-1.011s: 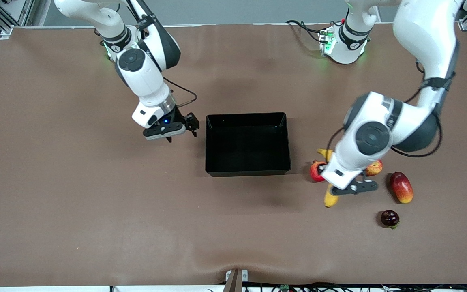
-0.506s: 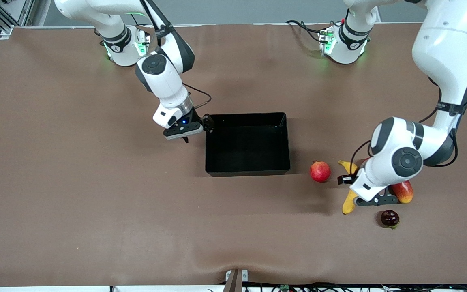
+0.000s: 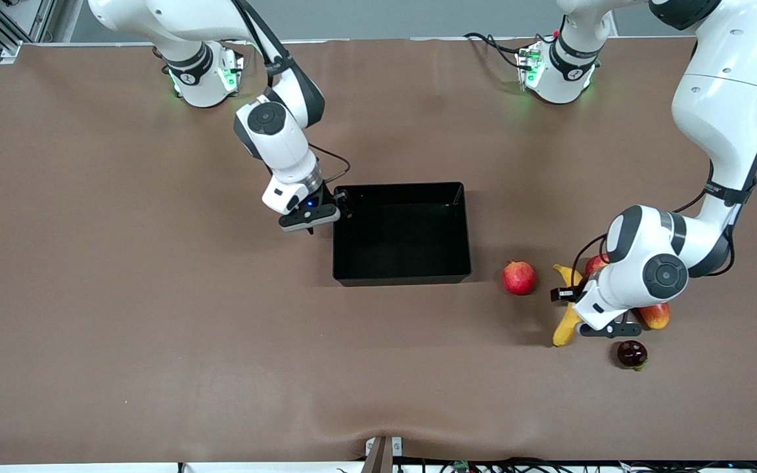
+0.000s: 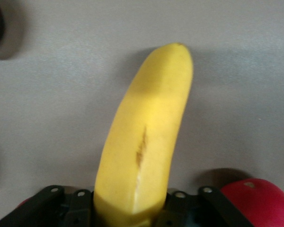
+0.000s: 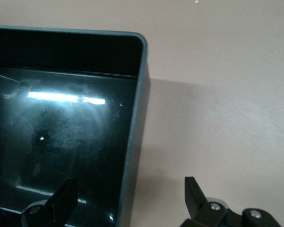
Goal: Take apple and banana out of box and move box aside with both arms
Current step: 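Lift the banana out and set it beside the red apple, then grip the box rim with the right gripper while the left gripper withdraws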
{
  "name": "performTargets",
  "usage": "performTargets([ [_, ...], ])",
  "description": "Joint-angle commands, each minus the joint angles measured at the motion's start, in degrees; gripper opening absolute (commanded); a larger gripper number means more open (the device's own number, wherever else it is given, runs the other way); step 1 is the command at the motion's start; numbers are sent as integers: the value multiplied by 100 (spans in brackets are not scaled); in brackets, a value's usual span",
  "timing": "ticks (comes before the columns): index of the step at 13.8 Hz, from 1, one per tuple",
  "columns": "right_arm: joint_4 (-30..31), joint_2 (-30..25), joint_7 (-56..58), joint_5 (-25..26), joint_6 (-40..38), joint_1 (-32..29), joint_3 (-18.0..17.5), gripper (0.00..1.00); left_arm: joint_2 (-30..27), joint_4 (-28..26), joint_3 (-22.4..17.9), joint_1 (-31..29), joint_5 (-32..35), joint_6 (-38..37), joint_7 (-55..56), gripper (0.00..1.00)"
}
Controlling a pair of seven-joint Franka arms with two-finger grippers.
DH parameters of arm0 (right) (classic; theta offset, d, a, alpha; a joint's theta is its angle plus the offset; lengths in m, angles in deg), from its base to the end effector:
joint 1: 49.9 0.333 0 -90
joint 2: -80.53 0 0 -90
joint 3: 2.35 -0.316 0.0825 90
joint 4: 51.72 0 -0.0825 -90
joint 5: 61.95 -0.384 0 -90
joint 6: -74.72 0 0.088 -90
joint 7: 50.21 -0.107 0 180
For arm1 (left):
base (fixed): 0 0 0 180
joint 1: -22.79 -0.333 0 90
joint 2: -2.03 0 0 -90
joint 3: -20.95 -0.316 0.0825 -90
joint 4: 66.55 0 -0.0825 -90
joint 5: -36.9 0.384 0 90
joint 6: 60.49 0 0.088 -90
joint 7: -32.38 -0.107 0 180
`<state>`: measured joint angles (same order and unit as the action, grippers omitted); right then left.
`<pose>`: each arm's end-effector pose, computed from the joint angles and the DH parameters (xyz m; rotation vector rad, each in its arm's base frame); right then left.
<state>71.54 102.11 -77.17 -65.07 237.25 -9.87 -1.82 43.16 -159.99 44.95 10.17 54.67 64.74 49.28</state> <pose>0.4630 0.3782 0.2549 -2.9221 -0.2499 -0.3648 0.6723 -0.0899 0.2187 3.1292 -0.0247 -0.1465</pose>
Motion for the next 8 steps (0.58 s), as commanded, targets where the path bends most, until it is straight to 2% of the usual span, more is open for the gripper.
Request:
performTargets([
  [1,-161,476,-81,66,453,197,61,100,-34,-26,17,-3,-107,64,-73,100],
  [3,-161,653,-81,66,718,242,61,100,-69,-26,26,-21,-107,64,-82,100],
  [4,-161,654,-81,57,719,233,61,51,-87,-17,26,-12,-107,55,-82,100],
  [5,-161,654,-72,66,727,242,61,10,-113,-17,26,-12,-107,37,-73,100],
  [6,-161,645,6,66,728,242,61,0,-139,-8,44,-21,-107,-6,-73,100],
  [8,-170,584,444,57,719,242,61,0,-376,1,210,-47,-116,-199,-20,100],
])
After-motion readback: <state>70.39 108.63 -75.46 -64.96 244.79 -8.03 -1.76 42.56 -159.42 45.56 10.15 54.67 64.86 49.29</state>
